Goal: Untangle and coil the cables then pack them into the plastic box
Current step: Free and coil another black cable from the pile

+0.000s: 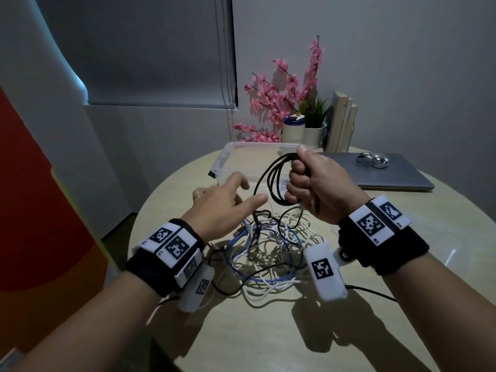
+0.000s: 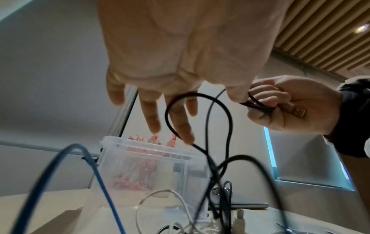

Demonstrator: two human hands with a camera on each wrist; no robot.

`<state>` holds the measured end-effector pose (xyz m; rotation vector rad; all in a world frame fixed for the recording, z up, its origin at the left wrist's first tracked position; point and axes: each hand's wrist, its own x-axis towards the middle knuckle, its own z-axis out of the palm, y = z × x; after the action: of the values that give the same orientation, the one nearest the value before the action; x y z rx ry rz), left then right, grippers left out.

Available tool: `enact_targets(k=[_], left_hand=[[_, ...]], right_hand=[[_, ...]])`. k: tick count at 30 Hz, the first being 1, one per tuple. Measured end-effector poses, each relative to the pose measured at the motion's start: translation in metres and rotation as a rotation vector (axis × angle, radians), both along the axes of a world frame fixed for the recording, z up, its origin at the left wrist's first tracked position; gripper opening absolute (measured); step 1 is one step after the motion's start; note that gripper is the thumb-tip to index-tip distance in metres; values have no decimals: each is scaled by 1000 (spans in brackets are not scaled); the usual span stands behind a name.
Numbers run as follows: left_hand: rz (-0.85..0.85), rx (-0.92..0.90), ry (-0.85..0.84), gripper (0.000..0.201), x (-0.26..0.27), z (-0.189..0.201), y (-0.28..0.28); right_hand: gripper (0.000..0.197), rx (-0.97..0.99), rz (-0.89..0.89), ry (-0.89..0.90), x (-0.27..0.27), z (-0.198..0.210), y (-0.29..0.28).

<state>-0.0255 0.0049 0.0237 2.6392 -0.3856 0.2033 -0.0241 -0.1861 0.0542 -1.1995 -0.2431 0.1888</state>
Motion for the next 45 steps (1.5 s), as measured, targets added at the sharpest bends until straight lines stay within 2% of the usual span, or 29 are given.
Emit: enact_targets(k=[2, 4, 11, 13, 15, 17, 18, 20, 22, 23, 25, 28, 32, 37, 41, 45], left_hand=[[79, 34, -170, 33, 0, 0, -9], [94, 64, -207, 19, -1, -2, -15], [-88, 270, -6, 12, -5, -16, -18], [-139, 262, 79, 10, -7, -16, -17], [-189, 197, 146, 7, -8, -14, -16], [-233, 90, 173, 3, -9, -10, -15], [-236, 54, 161, 3, -10, -7, -16], [-200, 13, 107, 4, -9, 0, -16], [-140, -32, 27, 11, -7, 7, -15], [-119, -52, -15, 14, -6, 10, -14], [-100, -72, -77, 16, -3, 15, -11], [-72, -127, -145, 15, 0, 17, -8], [24, -193, -239, 14, 5, 16, -6], [85, -221, -175, 13, 10, 16, 4], [26, -209, -76, 12, 12, 14, 11], [78, -123, -102, 13, 13, 11, 20]], right_hand=[[42, 9, 32, 1, -2, -1, 4], [42, 41, 42, 3, -3, 0, 7], [37, 167, -106, 5, 1, 1, 7], [36, 272, -113, 12, 1, -1, 9], [33, 275, -130, -32, 3, -4, 10], [24, 105, -166, -136, 6, -9, 12], [18, -91, -207, -214, 6, -12, 12], [14, -623, -290, -417, 5, -18, 11], [15, -1017, -277, -556, 8, -25, 11], [15, -1125, -259, -577, 9, -27, 11], [13, -1208, -214, -569, 10, -31, 12], [15, -1232, -129, -570, 7, -28, 13], [20, -1152, -60, -583, 3, -23, 16], [19, -1086, -203, -567, 3, -22, 8], [21, -924, -318, -538, 7, -23, 1], [22, -754, -354, -498, 10, -21, 0]])
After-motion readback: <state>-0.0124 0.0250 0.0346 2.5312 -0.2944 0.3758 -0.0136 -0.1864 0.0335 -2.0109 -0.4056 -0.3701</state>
